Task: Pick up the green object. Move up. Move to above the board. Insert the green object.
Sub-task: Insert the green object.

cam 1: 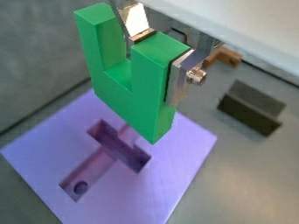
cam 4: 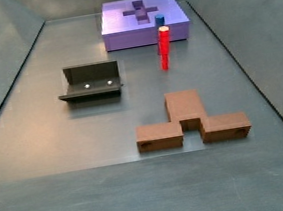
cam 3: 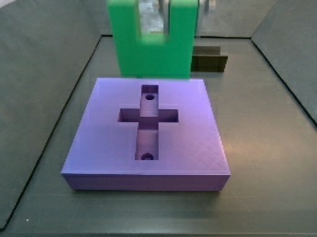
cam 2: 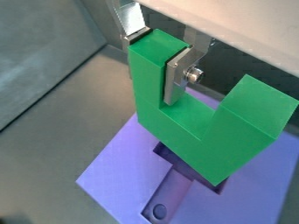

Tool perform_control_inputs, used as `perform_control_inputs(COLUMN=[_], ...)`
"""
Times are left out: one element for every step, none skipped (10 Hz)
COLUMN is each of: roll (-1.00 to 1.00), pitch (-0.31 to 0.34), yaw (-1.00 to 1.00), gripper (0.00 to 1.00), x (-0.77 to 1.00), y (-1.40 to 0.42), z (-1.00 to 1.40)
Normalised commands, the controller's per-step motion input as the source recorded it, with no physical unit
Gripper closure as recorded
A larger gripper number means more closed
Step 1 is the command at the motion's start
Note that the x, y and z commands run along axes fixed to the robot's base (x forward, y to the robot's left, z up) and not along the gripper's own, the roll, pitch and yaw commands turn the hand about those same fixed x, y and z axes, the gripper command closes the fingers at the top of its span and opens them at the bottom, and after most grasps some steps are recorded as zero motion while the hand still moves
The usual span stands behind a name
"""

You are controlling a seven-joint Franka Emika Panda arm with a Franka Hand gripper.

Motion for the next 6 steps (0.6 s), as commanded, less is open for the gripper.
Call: perform_control_inputs(roll=[0.16, 0.00, -0.14, -0.16, -0.13, -0.05], pitch=[0.076, 0.050, 0.003, 0.000, 0.000, 0.000], yaw=[-0.17, 0.00, 0.23, 0.42, 0.50, 0.10], gripper=[1.00, 1.00, 1.00, 1.00, 1.00, 1.00], x=[0.08, 0.08, 0.16, 0.12, 0.15, 0.13], y=[-0.22, 0.00, 0.09, 0.15, 0.11, 0.00], z=[-0.87, -0.66, -0.45, -0.37, -0.31, -0.32])
